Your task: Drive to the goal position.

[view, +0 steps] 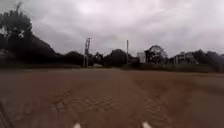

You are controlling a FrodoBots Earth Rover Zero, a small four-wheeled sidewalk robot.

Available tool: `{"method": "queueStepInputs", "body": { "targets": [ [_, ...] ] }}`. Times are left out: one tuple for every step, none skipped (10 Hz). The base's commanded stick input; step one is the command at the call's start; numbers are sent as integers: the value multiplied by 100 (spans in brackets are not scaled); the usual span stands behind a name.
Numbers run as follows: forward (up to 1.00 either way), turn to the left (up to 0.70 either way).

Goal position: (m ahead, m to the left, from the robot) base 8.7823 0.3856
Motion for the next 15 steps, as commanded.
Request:
{"method": "queueStepInputs", "body": {
  "targets": [
    [70, 0],
    [70, 0],
    [70, 0],
    [70, 1],
    [70, 1],
    [70, 1],
    [70, 3],
    [70, 0],
    [70, 0],
    [70, 0],
    [70, 0],
    [70, 0],
    [70, 0],
    [70, 0],
    [70, 0]
  ]
}}
